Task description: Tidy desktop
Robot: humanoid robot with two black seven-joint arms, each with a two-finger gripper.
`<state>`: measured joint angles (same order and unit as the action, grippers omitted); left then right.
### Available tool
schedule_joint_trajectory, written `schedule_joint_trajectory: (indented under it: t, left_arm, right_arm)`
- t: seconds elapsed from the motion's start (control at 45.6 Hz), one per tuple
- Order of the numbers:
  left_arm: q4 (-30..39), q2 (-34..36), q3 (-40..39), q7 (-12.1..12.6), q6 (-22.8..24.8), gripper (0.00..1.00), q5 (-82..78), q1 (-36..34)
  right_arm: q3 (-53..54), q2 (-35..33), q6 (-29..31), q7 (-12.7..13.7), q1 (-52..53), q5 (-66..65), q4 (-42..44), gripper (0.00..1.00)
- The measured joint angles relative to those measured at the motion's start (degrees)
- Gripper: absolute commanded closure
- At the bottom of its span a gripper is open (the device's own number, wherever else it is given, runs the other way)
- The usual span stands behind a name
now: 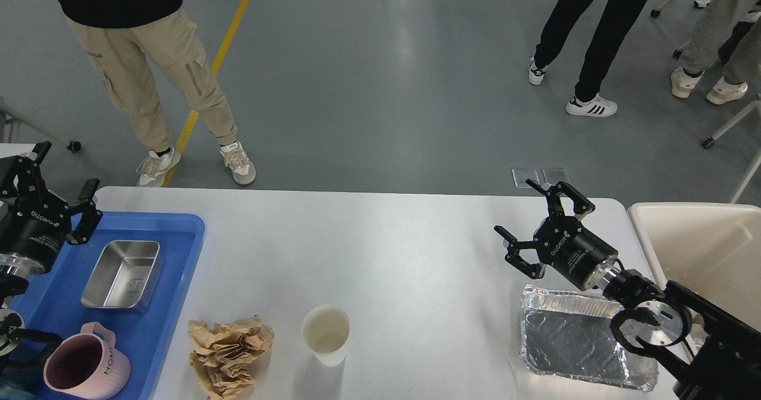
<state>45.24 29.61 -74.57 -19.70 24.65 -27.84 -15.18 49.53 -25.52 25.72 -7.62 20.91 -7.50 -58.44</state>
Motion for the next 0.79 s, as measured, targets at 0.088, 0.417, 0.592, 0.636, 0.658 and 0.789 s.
schedule_joint_trajectory:
  t: [0.088,0.417,0.592,0.636,0.658,0.789]
  left_arm:
    - [0.01,-0.68,-0.09,4.8,-0.01,0.03,4.83,0.2]
    - [0.63,-1.97,-0.27,11.11,0.95,0.03,15.64,0.23]
    - [0.72,-2.0,-0.08,12.34,1.6,0.03,17.26,1.04]
    - [0.73,-1.88,-0.02,12.38,1.66,0.03,17.27,1.09]
    - [0.73,-1.79,0.0,12.4,1.67,0.03,17.27,1.1]
    - [0.74,-1.36,0.27,12.48,1.8,0.03,17.26,1.15]
  right_arm:
    - [0.56,0.2,-1.17,-0.05,0.0,0.19,-0.09,0.0]
    - [5.38,0.6,-5.05,-0.13,-0.12,0.77,0.07,0.0]
    - [12.97,1.83,-5.23,-0.21,-0.4,1.01,0.81,0.0]
    - [15.15,2.15,-4.9,-0.26,-0.79,1.06,1.09,0.0]
    - [15.95,2.18,-4.66,-0.26,-1.03,1.06,1.23,0.0]
    - [18.24,0.51,-2.45,-0.47,-2.25,0.34,1.32,0.0]
